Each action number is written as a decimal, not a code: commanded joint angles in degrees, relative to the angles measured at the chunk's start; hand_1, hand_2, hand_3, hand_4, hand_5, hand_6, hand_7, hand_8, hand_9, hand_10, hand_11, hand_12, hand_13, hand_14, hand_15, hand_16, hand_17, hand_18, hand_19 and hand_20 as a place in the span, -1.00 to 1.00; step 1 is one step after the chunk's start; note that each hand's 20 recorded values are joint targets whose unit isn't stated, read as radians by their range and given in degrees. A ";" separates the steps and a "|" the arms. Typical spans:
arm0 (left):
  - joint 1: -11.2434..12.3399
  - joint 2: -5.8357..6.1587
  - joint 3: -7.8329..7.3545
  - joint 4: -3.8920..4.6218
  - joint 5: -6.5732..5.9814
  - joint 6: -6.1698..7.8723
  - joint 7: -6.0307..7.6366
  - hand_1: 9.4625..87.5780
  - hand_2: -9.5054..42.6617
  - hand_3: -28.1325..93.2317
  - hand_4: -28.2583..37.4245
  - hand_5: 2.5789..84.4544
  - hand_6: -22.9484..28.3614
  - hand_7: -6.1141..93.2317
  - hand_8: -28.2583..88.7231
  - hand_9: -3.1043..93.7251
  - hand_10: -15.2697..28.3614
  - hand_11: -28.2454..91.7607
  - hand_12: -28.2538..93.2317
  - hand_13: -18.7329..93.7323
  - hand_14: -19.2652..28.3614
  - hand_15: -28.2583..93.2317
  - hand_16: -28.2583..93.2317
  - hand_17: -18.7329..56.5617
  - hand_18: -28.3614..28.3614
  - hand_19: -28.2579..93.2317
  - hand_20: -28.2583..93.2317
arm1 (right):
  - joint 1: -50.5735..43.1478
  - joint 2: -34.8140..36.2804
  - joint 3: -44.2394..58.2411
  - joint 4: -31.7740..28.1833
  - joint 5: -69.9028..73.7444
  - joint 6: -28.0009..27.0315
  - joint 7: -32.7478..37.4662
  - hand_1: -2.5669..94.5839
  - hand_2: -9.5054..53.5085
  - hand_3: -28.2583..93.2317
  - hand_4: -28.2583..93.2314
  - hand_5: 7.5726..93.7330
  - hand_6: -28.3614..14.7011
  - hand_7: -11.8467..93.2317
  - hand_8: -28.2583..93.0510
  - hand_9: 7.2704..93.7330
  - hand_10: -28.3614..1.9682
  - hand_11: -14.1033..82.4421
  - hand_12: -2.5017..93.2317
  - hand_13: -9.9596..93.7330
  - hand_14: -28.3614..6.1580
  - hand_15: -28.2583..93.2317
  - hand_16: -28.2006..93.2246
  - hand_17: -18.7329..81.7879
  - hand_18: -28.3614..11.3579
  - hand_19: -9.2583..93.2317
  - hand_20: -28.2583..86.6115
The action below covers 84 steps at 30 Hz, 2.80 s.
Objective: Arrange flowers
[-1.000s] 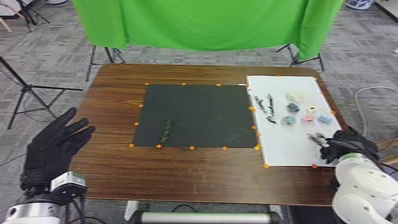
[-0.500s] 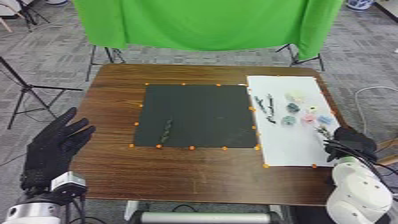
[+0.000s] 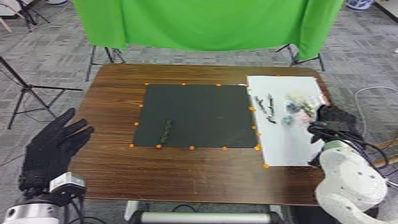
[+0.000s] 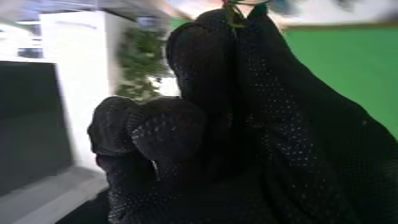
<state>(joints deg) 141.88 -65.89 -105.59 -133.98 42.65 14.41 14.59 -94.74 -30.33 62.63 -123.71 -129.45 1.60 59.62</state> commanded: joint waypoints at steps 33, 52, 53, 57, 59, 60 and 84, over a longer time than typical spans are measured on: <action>-6.87 -0.21 -0.25 1.33 1.68 -2.91 -6.86 -0.62 -0.40 0.81 -0.73 -0.14 0.27 -0.61 -0.68 -0.18 0.63 -0.08 -0.38 -0.19 0.94 0.28 -0.69 -0.73 0.86 0.46 -0.63 | 36.13 -36.73 -35.91 21.08 8.20 -17.66 -3.34 0.08 -1.00 0.83 -1.00 0.91 0.18 -0.41 -0.35 0.83 -0.10 0.26 -0.44 0.76 0.05 0.77 -0.25 0.30 -0.98 1.00 0.48; -8.04 -0.12 0.49 1.80 1.76 -3.23 -7.50 -0.62 -0.40 0.81 -0.73 -0.14 0.27 -0.61 -0.68 -0.18 0.63 -0.08 -0.38 -0.19 0.95 0.28 -0.69 -0.73 0.86 0.46 -0.63 | 32.88 -40.14 -32.11 19.87 6.74 -23.53 -6.60 -0.07 -1.00 0.81 -1.00 0.89 0.15 -0.40 -0.40 0.78 -0.17 0.30 -0.48 0.72 0.00 0.77 -0.25 0.25 -0.98 1.00 0.47; -8.07 -0.18 0.48 1.74 1.76 -3.10 -7.70 -0.62 -0.40 0.81 -0.73 -0.14 0.27 -0.61 -0.68 -0.18 0.63 -0.08 -0.38 -0.19 0.95 0.28 -0.69 -0.73 0.86 0.46 -0.63 | 33.03 -39.97 -32.49 19.84 6.25 -23.58 -6.56 -0.07 -1.00 0.81 -1.00 0.89 0.15 -0.40 -0.40 0.78 -0.18 0.30 -0.48 0.72 -0.01 0.77 -0.25 0.25 -0.98 1.00 0.47; -7.90 -0.31 0.25 1.71 1.84 -3.26 -7.64 -0.62 -0.40 0.81 -0.73 -0.14 0.28 -0.61 -0.68 -0.18 0.63 -0.08 -0.38 -0.19 0.95 0.28 -0.69 -0.73 0.86 0.46 -0.63 | 33.04 -40.23 -32.22 20.24 6.63 -25.72 -5.18 -0.08 -1.00 0.81 -1.00 0.88 0.14 -0.40 -0.41 0.77 -0.19 0.30 -0.49 0.71 -0.01 0.77 -0.25 0.25 -0.98 1.00 0.46; -7.79 -0.38 0.18 1.67 1.85 -3.27 -7.60 -0.62 -0.40 0.81 -0.73 -0.14 0.28 -0.61 -0.68 -0.18 0.63 -0.08 -0.38 -0.19 0.94 0.28 -0.69 -0.73 0.86 0.46 -0.63 | 33.12 -40.11 -32.33 20.49 6.29 -26.08 -5.17 -0.10 -1.00 0.81 -1.00 0.87 0.14 -0.40 -0.41 0.76 -0.20 0.30 -0.49 0.70 -0.01 0.77 -0.25 0.24 -0.98 1.00 0.46; -7.71 -0.40 0.19 1.62 1.87 -3.19 -7.67 -0.62 -0.40 0.81 -0.73 -0.14 0.28 -0.61 -0.68 -0.18 0.63 -0.08 -0.38 -0.19 0.95 0.28 -0.69 -0.73 0.86 0.46 -0.63 | 32.98 -40.23 -32.12 20.53 6.54 -26.37 -5.01 -0.11 -1.00 0.81 -1.00 0.87 0.14 -0.40 -0.42 0.76 -0.20 0.30 -0.49 0.70 -0.02 0.77 -0.25 0.24 -0.99 1.00 0.46; -5.74 -0.63 1.00 0.75 1.88 -2.49 -7.28 -0.62 -0.39 0.81 -0.73 -0.14 0.28 -0.61 -0.68 -0.18 0.63 -0.08 -0.38 -0.19 0.95 0.28 -0.69 -0.73 0.86 0.46 -0.63 | 33.19 -22.08 -22.79 13.35 9.97 -9.76 -1.98 -0.37 -0.84 0.81 -0.93 0.45 -0.20 -0.47 -0.71 0.36 -0.64 0.40 -0.52 0.51 -0.21 0.83 -0.32 0.13 -1.00 1.00 0.33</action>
<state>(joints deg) 135.59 -66.25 -105.29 -132.84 44.32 11.78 7.38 -64.41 -60.61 38.31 -116.52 -124.20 -17.45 54.17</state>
